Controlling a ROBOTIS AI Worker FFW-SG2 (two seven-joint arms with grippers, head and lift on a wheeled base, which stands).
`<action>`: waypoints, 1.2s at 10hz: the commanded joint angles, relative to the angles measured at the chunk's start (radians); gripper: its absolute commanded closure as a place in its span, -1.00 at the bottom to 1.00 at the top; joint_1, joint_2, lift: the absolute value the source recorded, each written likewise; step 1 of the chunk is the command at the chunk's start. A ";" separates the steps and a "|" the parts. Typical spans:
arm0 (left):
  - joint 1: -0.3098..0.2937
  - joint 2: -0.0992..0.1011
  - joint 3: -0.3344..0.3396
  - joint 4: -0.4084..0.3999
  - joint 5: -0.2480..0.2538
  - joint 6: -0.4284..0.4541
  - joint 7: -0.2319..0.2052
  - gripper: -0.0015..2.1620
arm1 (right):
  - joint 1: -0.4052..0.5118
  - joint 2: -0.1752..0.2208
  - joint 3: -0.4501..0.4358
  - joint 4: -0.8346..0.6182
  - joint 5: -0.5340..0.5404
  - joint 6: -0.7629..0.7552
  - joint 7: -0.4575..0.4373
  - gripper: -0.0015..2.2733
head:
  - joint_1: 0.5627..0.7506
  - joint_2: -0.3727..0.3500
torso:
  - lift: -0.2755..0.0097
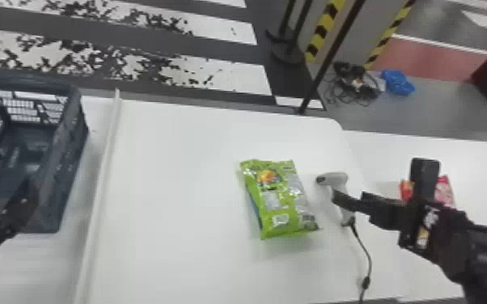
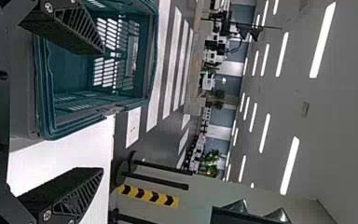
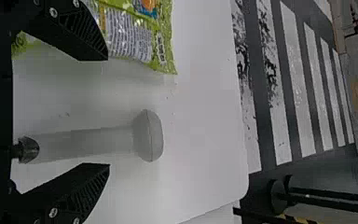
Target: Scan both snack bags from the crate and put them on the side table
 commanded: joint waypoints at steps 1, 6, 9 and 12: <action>0.000 0.002 0.000 0.001 0.000 0.000 0.000 -0.90 | 0.005 0.000 -0.040 -0.021 -0.098 0.117 0.053 -0.87 | 0.41 -0.69 | 0.32; -0.008 0.010 0.000 0.002 0.003 0.006 0.000 -0.90 | -0.055 -0.038 0.061 0.049 -0.085 0.216 0.155 -0.87 | 0.41 -0.47 | 0.32; -0.009 0.013 0.000 0.007 0.008 0.006 0.000 -0.89 | -0.116 -0.040 0.135 0.149 -0.043 0.197 0.224 -0.87 | 0.41 -0.38 | 0.32; -0.011 0.013 0.001 0.011 0.008 0.006 -0.003 -0.89 | -0.157 -0.044 0.176 0.219 -0.012 0.194 0.252 -0.88 | 0.41 -0.31 | 0.32</action>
